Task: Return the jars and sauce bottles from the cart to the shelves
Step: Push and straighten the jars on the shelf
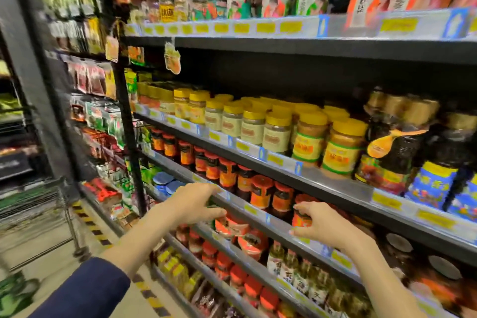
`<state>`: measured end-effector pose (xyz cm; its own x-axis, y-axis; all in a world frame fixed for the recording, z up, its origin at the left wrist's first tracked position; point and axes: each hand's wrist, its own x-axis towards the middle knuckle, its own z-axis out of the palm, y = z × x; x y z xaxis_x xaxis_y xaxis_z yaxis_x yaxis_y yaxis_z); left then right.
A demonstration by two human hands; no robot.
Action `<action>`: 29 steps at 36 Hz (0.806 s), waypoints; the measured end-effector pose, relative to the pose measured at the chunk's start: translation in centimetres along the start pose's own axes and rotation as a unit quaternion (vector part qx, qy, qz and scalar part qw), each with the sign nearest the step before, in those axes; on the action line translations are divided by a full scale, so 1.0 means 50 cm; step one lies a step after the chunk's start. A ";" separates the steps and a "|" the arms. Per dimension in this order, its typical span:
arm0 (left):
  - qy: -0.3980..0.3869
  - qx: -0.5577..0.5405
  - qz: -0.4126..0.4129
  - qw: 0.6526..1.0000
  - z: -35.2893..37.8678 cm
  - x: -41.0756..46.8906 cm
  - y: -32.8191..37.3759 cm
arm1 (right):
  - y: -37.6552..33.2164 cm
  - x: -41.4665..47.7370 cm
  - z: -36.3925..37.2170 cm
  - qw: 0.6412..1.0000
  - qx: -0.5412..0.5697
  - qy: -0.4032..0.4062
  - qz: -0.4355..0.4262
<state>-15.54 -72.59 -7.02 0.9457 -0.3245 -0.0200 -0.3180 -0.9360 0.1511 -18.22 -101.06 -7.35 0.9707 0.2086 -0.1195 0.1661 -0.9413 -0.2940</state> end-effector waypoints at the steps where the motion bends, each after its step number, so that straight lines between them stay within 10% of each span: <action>1: 0.004 0.000 0.002 1.000 -0.006 0.012 -0.011 | -0.007 0.014 -0.003 1.000 0.003 0.002 -0.001; 29: 0.151 -0.063 0.371 0.914 -0.165 0.371 -0.027 | -0.109 0.107 -0.130 0.961 0.046 0.213 0.171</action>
<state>2.99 -76.20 0.56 0.4539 -0.7939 0.4046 -0.8874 -0.4440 0.1245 -12.80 -96.55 -0.21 0.9520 -0.2549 0.1698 -0.1719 -0.9035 -0.3925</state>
